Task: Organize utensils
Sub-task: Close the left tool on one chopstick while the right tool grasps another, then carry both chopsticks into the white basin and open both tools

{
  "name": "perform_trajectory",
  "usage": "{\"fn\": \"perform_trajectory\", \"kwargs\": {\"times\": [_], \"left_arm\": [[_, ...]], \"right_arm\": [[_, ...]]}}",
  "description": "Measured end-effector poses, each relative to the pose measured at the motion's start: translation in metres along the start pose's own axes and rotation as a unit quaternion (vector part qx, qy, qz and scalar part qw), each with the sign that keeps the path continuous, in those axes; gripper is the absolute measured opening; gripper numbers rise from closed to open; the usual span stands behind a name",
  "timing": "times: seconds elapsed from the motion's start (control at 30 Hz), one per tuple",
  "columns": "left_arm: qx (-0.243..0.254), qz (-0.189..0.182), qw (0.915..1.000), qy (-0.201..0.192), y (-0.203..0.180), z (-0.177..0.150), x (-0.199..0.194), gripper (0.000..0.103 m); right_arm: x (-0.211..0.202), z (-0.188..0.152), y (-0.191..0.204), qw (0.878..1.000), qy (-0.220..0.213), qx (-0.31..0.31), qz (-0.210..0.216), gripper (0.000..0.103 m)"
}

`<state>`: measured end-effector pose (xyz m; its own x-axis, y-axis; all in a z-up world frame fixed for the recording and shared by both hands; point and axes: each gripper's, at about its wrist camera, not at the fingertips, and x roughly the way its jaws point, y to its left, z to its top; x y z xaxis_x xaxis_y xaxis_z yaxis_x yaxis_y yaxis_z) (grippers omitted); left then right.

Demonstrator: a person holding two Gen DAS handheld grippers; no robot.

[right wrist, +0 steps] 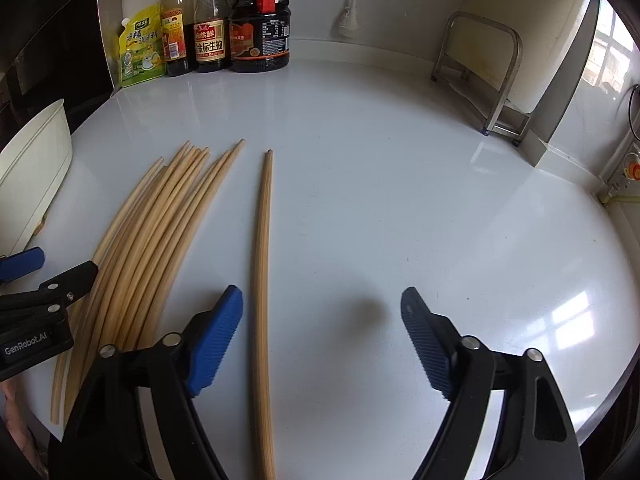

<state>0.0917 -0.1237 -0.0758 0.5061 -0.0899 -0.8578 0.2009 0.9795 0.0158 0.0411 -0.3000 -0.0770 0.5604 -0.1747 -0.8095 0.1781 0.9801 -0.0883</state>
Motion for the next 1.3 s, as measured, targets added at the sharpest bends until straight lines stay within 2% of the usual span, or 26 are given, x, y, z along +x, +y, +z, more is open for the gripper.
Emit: {"fn": "perform_trajectory", "kwargs": {"times": [0.07,0.1,0.13,0.17,0.2,0.23,0.27,0.3,0.5,0.83,1.1,1.3], "left_arm": [[0.003,-0.009,1.0000,-0.001,-0.002,0.002,0.000,0.069],[0.007,-0.014,0.9999,-0.002,-0.004,0.002,-0.002,0.061],[0.012,-0.017,0.9998,-0.003,-0.006,0.001,-0.003,0.051],[0.015,-0.021,0.9997,-0.003,-0.007,0.000,-0.004,0.046],[0.018,-0.026,0.9995,-0.003,-0.009,-0.001,-0.006,0.034],[0.020,-0.032,0.9993,-0.002,-0.010,-0.001,-0.006,0.018],[0.021,-0.039,0.9990,0.001,-0.011,-0.001,-0.007,0.011],[0.020,-0.047,0.9987,0.005,-0.011,-0.001,-0.007,0.008],[0.014,-0.073,0.9972,0.013,-0.008,-0.003,-0.011,0.007],[0.014,-0.107,0.9941,-0.010,0.002,0.003,-0.053,0.007],[0.005,-0.129,0.9904,-0.049,0.031,0.021,-0.104,0.007],[-0.010,-0.110,0.9895,-0.094,0.078,0.036,-0.140,0.007]], "right_arm": [[0.000,0.002,0.003,1.000,0.000,-0.004,0.014,0.053],[-0.001,0.002,0.005,1.000,-0.001,-0.008,0.023,0.047],[-0.001,0.002,0.007,0.999,-0.001,-0.011,0.030,0.036],[-0.002,0.003,0.010,0.999,0.000,-0.015,0.037,0.028],[-0.002,0.003,0.013,0.999,0.000,-0.021,0.039,0.023],[-0.003,0.003,0.016,0.999,0.001,-0.028,0.041,0.012],[-0.003,0.003,0.018,0.999,0.001,-0.033,0.040,0.006],[-0.003,0.003,0.019,0.999,0.002,-0.034,0.038,0.006],[-0.005,0.002,0.007,0.998,0.006,0.010,0.066,0.006],[-0.036,0.004,0.009,0.994,-0.024,0.038,0.097,0.006],[-0.079,0.035,0.038,0.988,-0.069,0.022,0.135,0.006],[-0.098,0.066,0.081,0.980,-0.092,-0.001,0.178,0.006]]}}
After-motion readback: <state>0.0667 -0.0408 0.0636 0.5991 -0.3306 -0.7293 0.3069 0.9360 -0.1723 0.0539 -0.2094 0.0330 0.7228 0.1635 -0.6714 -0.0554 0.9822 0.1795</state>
